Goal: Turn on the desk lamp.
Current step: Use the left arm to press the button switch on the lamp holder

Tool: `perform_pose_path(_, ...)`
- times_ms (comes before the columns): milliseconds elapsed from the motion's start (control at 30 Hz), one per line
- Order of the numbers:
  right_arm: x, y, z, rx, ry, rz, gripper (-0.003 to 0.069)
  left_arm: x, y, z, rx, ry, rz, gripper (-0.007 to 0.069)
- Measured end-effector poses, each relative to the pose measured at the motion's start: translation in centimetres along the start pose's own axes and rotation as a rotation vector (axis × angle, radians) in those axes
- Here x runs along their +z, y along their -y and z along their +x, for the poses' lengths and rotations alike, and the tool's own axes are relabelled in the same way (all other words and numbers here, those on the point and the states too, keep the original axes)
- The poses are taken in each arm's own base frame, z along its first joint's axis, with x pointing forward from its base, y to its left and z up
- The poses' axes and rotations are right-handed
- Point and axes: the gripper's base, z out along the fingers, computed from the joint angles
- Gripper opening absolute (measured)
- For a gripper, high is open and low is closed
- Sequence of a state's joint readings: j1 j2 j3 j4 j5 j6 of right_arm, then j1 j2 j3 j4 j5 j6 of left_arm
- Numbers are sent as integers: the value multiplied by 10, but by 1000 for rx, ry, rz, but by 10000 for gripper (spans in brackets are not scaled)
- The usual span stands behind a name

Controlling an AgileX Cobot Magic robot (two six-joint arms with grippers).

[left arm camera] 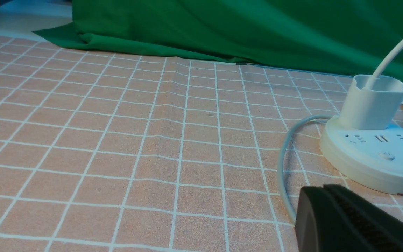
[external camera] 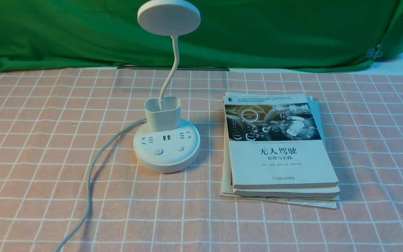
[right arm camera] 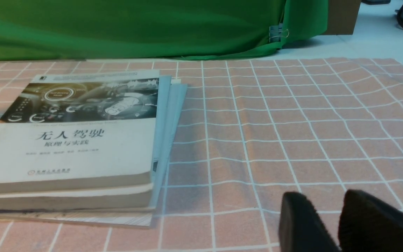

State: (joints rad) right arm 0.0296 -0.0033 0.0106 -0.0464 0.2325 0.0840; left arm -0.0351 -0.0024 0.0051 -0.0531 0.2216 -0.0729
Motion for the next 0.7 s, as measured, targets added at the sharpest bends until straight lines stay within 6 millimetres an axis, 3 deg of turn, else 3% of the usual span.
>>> perform_pose_path(700, 0, 0, 0, 0, 1, 0, 238, 0, 0, -4, 29, 39, -4, 21)
